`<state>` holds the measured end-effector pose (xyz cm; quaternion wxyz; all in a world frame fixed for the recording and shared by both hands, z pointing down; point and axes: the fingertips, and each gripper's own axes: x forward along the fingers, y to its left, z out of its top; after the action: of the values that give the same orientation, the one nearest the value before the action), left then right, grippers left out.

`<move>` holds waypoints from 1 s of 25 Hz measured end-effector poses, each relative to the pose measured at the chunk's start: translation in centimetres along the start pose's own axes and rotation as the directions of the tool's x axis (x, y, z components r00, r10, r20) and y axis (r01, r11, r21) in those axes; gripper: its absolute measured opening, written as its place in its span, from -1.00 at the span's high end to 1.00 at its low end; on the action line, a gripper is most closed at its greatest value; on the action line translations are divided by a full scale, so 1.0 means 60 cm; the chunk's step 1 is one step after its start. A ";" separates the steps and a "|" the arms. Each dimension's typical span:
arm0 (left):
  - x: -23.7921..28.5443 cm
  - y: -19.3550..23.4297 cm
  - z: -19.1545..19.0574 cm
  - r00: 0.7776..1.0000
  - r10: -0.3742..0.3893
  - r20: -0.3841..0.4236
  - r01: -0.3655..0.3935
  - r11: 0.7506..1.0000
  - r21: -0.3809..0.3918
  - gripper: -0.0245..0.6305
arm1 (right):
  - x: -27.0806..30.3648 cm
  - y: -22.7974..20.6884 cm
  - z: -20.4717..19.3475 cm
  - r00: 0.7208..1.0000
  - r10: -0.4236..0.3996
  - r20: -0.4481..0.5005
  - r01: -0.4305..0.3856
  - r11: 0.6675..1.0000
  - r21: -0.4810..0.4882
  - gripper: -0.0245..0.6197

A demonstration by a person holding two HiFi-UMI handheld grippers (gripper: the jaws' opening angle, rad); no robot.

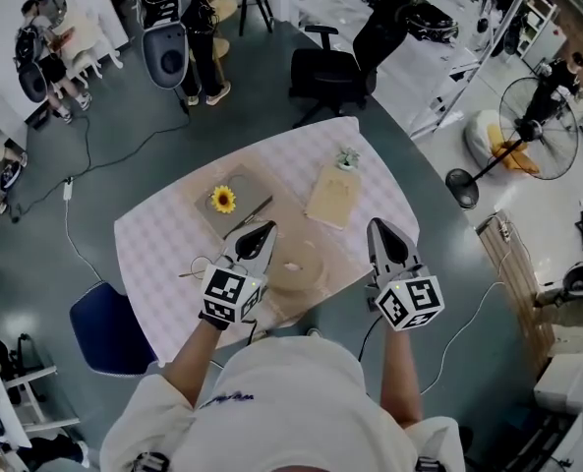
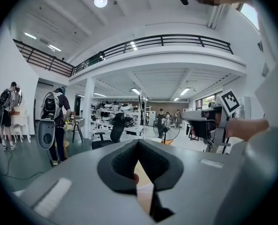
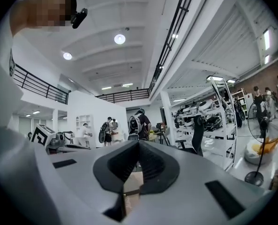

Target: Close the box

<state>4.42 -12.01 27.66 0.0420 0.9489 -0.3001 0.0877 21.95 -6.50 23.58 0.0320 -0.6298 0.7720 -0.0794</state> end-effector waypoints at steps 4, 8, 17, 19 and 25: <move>-0.003 -0.017 0.006 0.999 -0.036 0.007 0.036 0.999 0.010 0.92 | -0.009 0.015 0.006 1.000 0.009 -0.006 -0.009 0.999 -0.043 0.91; -0.010 -0.029 0.010 0.999 -0.051 0.006 0.050 0.998 0.044 0.92 | -0.015 0.021 0.013 1.000 0.010 -0.020 -0.012 0.997 -0.073 0.91; -0.024 -0.016 0.021 0.999 -0.021 0.036 0.020 1.000 0.015 0.93 | -0.026 0.023 0.022 1.000 0.000 -0.005 -0.001 0.996 -0.085 0.91; -0.026 -0.016 0.020 0.999 -0.020 0.036 0.020 1.000 0.012 0.93 | -0.027 0.026 0.023 1.000 0.002 -0.005 -0.002 0.996 -0.089 0.91; -0.031 -0.023 0.020 0.999 -0.025 0.036 0.024 1.000 0.007 0.93 | -0.035 0.031 0.025 1.000 0.001 -0.005 -0.001 0.996 -0.088 0.91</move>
<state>3.89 -10.00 26.09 0.0344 0.9541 -0.2888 0.0713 20.81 -4.22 21.73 0.0024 -0.6300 0.7752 -0.0469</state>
